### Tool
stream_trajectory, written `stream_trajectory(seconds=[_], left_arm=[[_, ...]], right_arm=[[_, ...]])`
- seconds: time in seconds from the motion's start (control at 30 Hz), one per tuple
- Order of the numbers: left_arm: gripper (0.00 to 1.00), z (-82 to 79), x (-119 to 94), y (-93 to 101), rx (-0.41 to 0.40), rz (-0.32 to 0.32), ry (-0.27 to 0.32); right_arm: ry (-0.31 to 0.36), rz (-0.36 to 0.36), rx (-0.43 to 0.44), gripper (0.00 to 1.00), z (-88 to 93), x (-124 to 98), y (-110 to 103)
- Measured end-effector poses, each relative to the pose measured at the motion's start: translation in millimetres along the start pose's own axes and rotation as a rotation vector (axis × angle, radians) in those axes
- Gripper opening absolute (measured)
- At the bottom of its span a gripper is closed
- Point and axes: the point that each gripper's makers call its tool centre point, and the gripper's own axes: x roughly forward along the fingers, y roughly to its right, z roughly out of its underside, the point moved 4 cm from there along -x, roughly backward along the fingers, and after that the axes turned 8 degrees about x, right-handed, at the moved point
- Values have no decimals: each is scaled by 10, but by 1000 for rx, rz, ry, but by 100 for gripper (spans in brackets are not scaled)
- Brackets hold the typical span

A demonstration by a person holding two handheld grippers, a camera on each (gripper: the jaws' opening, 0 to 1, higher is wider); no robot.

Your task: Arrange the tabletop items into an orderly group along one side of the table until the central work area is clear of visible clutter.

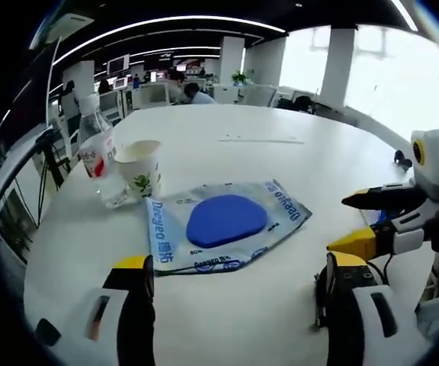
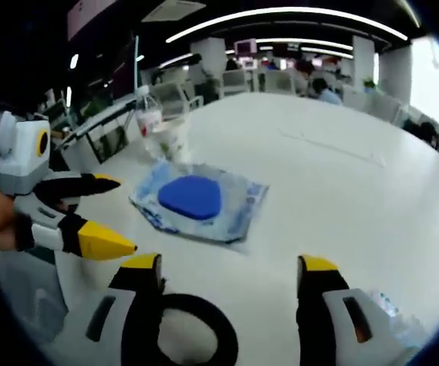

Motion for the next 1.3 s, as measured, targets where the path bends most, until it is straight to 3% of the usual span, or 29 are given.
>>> stream_trajectory(seconds=[0.3,0.67,0.8,1.3], left_arm=[[97,-41,41,-322,-34,-39,5],[99,-109,168,-587,-12,-66,-13],[99,-138,235,-633,0,-66,-20],[99,-93,563,-676,9,-48,-73]], right_arm=[[0,-22,-47,79,-218,177,-44],[-37,-47,-75,89,-335,393,-18],[-54,-48,-73,92,-372,464,6],[-76,-64,4,88,-452,726,63]])
